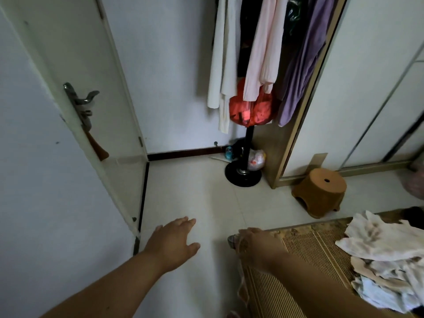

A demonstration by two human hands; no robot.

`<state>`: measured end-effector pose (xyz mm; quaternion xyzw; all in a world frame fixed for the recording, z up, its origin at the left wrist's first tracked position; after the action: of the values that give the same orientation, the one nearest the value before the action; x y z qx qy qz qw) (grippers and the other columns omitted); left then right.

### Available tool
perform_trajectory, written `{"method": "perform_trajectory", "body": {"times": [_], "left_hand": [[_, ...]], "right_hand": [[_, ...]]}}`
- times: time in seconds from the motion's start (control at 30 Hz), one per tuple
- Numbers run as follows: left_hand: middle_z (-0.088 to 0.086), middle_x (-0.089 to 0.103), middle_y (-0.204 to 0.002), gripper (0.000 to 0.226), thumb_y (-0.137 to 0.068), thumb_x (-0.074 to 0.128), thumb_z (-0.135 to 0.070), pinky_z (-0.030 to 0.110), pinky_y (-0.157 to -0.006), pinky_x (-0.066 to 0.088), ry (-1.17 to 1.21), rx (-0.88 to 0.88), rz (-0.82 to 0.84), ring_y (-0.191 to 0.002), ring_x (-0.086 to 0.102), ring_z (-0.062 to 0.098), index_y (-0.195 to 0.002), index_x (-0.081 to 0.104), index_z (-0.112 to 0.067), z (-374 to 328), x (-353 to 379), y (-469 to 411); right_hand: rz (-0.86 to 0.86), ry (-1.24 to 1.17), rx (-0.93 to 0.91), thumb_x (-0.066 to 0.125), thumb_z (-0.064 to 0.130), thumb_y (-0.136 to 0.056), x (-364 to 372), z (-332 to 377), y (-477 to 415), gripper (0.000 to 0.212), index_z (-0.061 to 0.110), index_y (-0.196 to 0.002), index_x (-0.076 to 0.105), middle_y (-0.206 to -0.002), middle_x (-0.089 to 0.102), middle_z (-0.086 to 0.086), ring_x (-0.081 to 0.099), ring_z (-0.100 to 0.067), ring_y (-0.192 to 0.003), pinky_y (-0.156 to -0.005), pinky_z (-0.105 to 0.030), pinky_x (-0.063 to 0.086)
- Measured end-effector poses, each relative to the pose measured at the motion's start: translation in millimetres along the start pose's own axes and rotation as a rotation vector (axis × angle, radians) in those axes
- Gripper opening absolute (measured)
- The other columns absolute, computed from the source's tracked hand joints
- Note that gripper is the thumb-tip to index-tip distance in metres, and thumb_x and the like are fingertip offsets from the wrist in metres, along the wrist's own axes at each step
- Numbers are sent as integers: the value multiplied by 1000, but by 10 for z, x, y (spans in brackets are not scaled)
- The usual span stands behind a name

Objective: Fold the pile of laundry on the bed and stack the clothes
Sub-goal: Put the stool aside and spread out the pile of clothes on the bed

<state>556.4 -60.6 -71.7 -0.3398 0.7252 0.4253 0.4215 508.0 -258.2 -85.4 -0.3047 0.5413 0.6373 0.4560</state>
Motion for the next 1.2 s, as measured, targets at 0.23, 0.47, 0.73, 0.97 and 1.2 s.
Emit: {"method": "perform_trajectory", "body": {"times": [0.23, 0.47, 0.73, 0.97, 1.2], "left_hand": [[-1, 17, -161, 70, -94, 49, -52, 36, -120, 18, 9, 52, -5, -147, 19, 13, -153, 21, -28, -337, -579, -1382], [-2, 17, -161, 69, -92, 48, -54, 35, -118, 20, -57, 100, 36, -146, 19, 13, -152, 24, -30, -551, -895, -2331], [-2, 14, -162, 69, -92, 47, -54, 35, -119, 17, -104, 245, 68, -147, 17, 14, -153, 22, -31, -736, -1391, -3775], [-3, 19, -161, 68, -91, 51, -50, 38, -118, 22, -244, 453, 73, -146, 21, 15, -152, 26, -31, -985, -2029, -5009], [-4, 24, -159, 67, -89, 54, -52, 37, -115, 27, -285, 637, 140, -143, 28, 16, -149, 32, -31, -1694, -1917, -5653]], "right_hand": [[35, 10, 63, 53, 46, -92, -747, -529, -1095, 68, 30, -151, 23, -155, 31, 1, 33, -22, -140, -116, -53, 13], [33, -11, 105, 53, 49, -92, -1246, -904, -1873, 67, 32, -150, 24, -155, 31, 2, 30, -21, -142, -115, -53, 15], [-17, -67, 245, 54, 47, -93, -1900, -1342, -2949, 67, 31, -150, 25, -156, 29, 1, 28, -21, -142, -116, -54, 15], [-137, -158, 415, 55, 48, -92, -2404, -1676, -3615, 64, 29, -148, 30, -150, 40, 1, 37, -22, -138, -115, -55, 21], [-184, -257, 611, 57, 46, -90, -2451, -2224, -3696, 67, 31, -148, 27, -149, 41, 1, 38, -22, -137, -115, -54, 24]]}}
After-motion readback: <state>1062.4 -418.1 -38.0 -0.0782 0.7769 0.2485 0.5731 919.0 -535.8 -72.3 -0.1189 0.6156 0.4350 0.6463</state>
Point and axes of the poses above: each hand's wrist, its own y-axis away from the middle knuckle, its own x-axis out of the palm, z = x × y, the point moved 10 cm from there along -y, towards the middle knuckle
